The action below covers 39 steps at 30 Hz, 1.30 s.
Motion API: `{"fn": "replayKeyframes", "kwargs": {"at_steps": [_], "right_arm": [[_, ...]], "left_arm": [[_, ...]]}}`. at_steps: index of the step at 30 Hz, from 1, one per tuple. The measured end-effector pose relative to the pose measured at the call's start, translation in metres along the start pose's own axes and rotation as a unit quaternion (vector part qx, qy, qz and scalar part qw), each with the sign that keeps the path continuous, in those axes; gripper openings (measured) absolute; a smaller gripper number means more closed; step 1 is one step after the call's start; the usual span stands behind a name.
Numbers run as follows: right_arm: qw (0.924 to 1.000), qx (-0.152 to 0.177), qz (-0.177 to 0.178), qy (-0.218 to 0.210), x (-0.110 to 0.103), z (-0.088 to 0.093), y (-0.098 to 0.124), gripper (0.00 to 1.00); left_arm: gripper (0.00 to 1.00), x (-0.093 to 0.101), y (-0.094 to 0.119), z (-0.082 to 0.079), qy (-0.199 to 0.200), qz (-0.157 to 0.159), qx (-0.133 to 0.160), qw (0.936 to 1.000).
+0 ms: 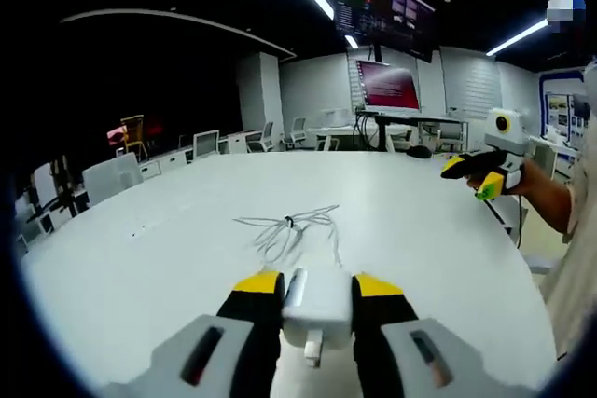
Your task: Plug the desk Type‑C cable into the charger adapter.
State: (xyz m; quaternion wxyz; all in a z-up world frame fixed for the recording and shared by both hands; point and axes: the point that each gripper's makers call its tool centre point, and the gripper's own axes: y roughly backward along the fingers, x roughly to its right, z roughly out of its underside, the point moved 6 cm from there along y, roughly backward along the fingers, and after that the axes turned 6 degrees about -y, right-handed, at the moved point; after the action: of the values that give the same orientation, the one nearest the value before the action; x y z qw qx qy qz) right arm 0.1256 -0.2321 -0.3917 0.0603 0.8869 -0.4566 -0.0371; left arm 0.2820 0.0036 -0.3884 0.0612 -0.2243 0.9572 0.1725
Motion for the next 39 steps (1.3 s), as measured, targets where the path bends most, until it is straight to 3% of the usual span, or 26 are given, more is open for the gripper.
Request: {"fn": "replayKeyframes", "kwargs": {"at_steps": [3, 8, 10, 15, 24, 32, 39], "right_arm": [[1.0, -0.002, -0.001, 0.001, -0.002, 0.001, -0.001, 0.38], [1.0, -0.007, -0.003, 0.004, -0.004, 0.002, -0.001, 0.38], [1.0, -0.003, -0.006, 0.0, -0.006, 0.002, -0.001, 0.38], [1.0, -0.003, -0.008, 0.0, -0.01, 0.0, 0.0, 0.38], [1.0, 0.0, -0.004, -0.006, -0.009, -0.002, 0.002, 0.38], [1.0, -0.004, -0.001, -0.009, -0.008, 0.0, 0.003, 0.38], [1.0, 0.001, 0.003, -0.007, -0.007, -0.003, 0.006, 0.38]], "left_arm": [[0.28, -0.016, -0.006, -0.003, 0.015, -0.022, 0.012, 0.9996], [0.28, -0.041, -0.024, 0.006, 0.018, -0.044, -0.002, 0.9989], [0.28, -0.052, -0.029, 0.011, 0.057, -0.066, 0.013, 0.9961], [0.28, -0.065, -0.041, 0.02, 0.045, -0.077, 0.003, 0.996], [0.28, -0.07, -0.043, 0.028, 0.026, -0.082, -0.023, 0.996], [0.29, -0.069, -0.046, 0.037, 0.044, -0.071, -0.039, 0.9958], [0.36, -0.069, -0.044, 0.03, 0.044, -0.071, -0.02, 0.9963]]}}
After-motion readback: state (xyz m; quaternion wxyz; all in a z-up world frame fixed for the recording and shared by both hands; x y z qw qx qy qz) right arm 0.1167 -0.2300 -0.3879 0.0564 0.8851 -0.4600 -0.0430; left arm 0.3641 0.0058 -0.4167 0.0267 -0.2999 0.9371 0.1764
